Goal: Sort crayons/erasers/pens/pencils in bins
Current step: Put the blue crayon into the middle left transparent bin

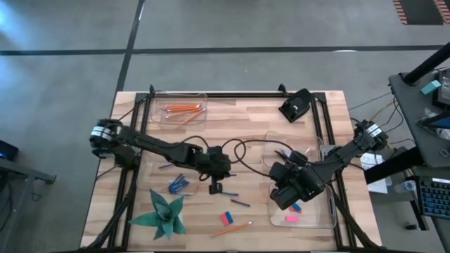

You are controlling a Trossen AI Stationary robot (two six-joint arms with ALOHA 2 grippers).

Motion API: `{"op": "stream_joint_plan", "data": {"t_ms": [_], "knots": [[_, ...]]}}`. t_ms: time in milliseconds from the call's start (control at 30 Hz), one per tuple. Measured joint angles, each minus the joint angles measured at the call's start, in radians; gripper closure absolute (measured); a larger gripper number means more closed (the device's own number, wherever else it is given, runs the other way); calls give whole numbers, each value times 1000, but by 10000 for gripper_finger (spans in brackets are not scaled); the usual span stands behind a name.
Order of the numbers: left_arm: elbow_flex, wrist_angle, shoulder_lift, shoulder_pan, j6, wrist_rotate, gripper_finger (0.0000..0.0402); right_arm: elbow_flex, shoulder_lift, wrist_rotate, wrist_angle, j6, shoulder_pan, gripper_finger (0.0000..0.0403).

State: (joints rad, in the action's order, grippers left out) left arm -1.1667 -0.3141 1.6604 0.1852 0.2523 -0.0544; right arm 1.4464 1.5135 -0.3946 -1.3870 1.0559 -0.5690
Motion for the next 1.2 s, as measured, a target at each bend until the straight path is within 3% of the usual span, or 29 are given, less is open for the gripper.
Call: {"op": "stream_joint_plan", "data": {"t_ms": [400, 667, 933, 1067, 1200], "knots": [[13, -404, -273, 48, 168, -69, 389, -1, 2, 0, 101, 17, 0, 275], [50, -688, -356, 176, 361, -111, 389, -2, 2, -5, 247, -60, 0, 275], [288, -615, -386, 227, 594, -200, 389, -2, 2, -35, 305, -88, 0, 275], [396, -414, -366, 223, 651, -215, 389, -2, 2, -35, 305, -88, 0, 275], [452, -315, -345, 222, 660, -215, 389, -2, 2, -35, 308, -88, 0, 275]]}}
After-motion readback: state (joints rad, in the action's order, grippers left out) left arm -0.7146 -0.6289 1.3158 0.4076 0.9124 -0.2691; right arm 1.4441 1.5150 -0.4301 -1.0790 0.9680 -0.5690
